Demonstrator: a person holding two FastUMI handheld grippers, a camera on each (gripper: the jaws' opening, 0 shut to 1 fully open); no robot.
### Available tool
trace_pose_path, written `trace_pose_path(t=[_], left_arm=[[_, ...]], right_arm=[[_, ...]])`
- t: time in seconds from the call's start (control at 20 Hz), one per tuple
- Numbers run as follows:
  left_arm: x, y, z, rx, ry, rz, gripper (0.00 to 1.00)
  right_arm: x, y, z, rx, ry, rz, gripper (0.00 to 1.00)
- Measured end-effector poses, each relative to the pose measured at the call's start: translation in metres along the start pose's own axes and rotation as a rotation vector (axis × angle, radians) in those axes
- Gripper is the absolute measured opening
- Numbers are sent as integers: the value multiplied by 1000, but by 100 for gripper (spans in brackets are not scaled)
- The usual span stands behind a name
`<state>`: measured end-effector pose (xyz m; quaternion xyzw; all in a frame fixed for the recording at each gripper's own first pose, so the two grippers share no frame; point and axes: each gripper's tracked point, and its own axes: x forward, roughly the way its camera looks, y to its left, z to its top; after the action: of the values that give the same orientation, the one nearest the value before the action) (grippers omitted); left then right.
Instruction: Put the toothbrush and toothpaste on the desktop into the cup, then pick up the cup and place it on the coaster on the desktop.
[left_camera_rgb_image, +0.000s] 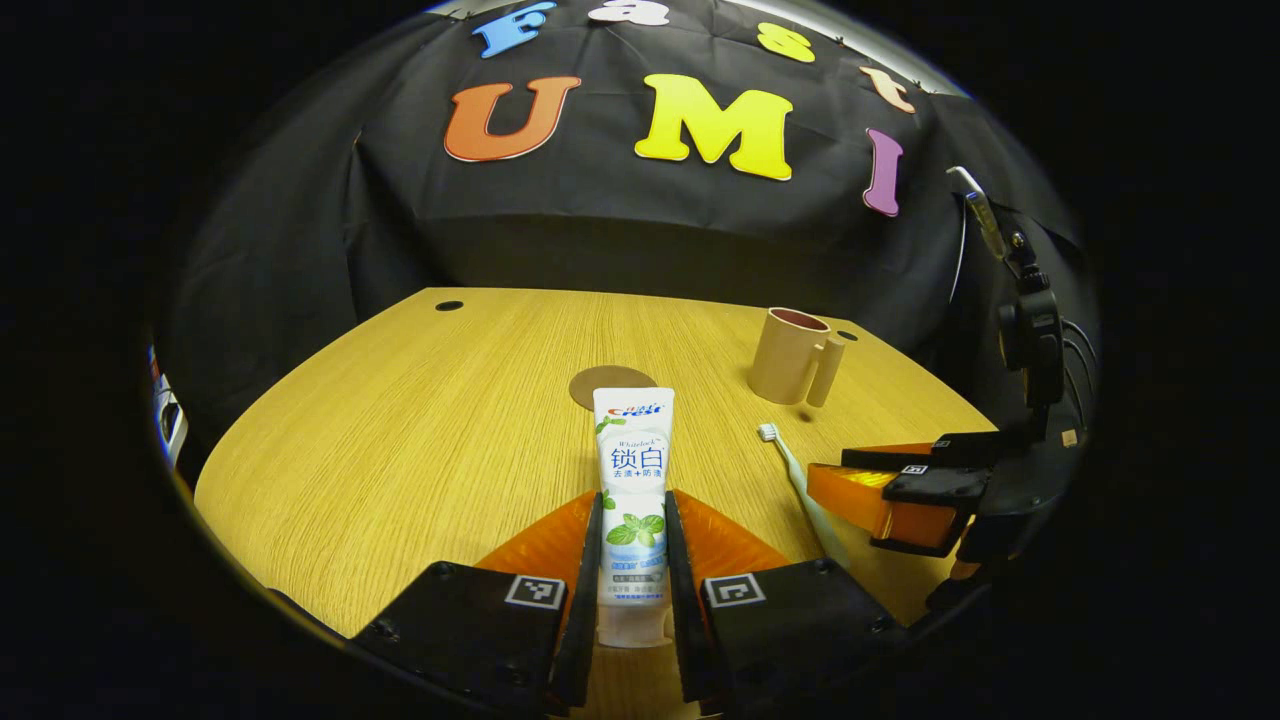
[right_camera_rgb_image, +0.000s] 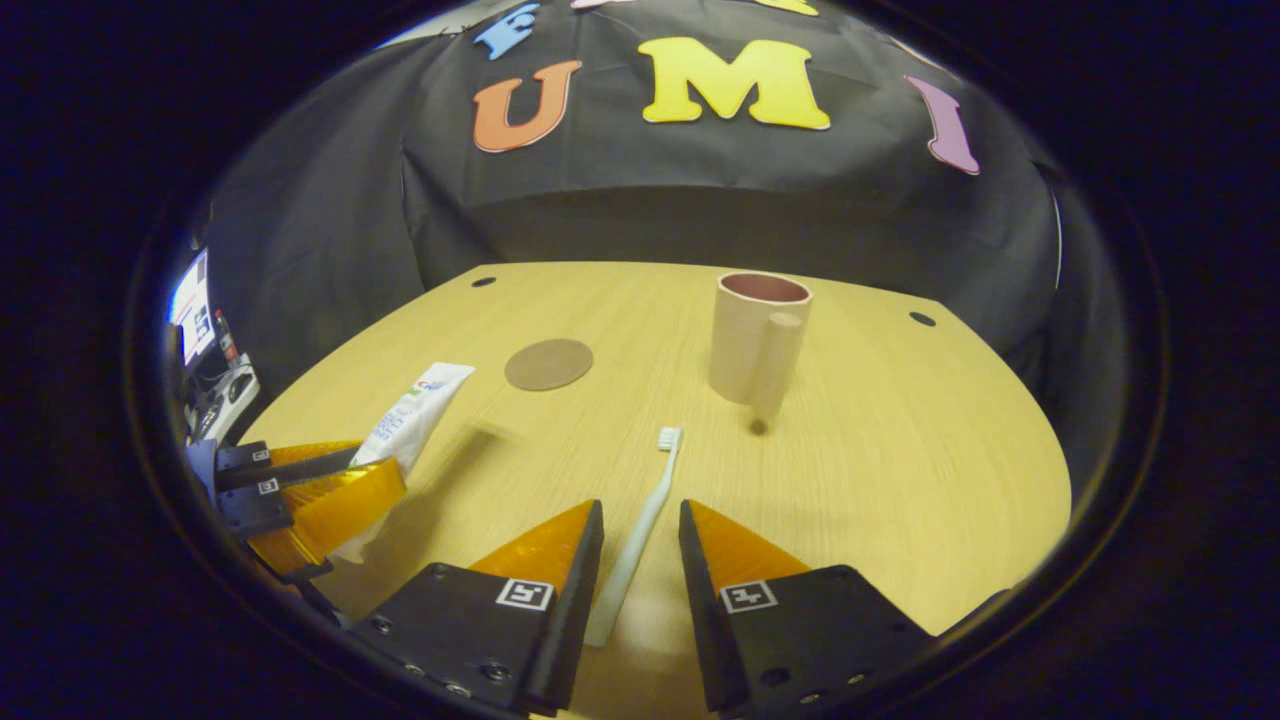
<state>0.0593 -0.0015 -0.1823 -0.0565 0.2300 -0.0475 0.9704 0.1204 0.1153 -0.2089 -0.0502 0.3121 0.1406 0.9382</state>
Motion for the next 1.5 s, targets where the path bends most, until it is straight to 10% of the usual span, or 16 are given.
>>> trace_pose_path(t=[0.25,0.4,0.75,1.5], left_arm=[[0,1,-4,-5,11,-3,37],[0,-2,-4,3,11,-10,37],[0,-6,-8,-10,29,-14,37],[3,-19,1,-9,29,-18,37]], right_arm=[[21,-7,-1,63,50,-57,45],[31,-9,-4,79,81,-81,19],[31,-9,-2,42,79,-52,0],[-51,-25,77,44,-292,11,0]])
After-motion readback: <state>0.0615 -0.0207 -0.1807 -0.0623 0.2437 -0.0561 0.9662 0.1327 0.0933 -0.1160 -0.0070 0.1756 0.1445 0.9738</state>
